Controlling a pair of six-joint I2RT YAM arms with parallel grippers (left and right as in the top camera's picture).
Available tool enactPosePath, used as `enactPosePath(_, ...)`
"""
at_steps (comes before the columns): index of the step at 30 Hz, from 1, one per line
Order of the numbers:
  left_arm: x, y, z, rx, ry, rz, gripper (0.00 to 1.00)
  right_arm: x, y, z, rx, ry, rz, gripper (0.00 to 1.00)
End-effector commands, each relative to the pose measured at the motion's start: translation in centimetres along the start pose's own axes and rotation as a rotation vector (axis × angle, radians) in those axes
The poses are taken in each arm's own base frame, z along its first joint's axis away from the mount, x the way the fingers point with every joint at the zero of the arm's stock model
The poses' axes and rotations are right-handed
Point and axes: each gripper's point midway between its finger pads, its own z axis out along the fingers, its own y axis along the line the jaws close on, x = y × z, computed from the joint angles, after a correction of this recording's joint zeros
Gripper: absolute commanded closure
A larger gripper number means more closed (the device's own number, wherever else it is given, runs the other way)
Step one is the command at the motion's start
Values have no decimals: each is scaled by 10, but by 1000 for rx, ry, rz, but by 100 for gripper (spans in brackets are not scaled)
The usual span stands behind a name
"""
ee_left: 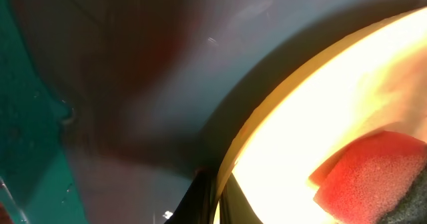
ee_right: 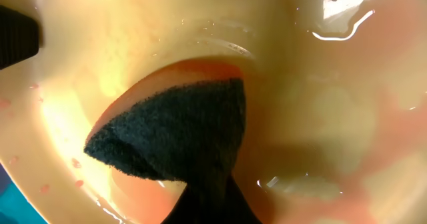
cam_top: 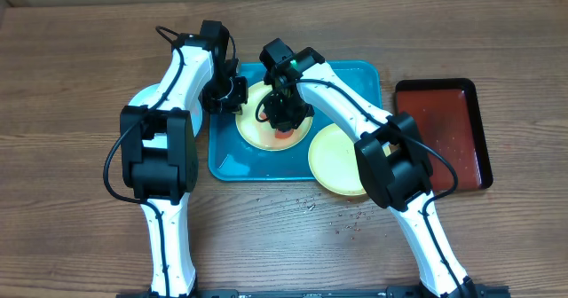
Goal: Clean dirty plates on tray and stack at the side
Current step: 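Scrub the yellow plate with the sponge while the left gripper holds its rim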
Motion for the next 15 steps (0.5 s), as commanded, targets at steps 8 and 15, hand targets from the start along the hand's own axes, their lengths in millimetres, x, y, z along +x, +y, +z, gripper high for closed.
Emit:
enactPosePath(8, -2, 4, -1, -17, 11, 23, 96, -33, 7, -102, -222, -185, 32, 96)
enactPosePath(15, -14, 7, -49, -130, -95, 36, 96, -42, -47, -206, -228, -383, 119, 96)
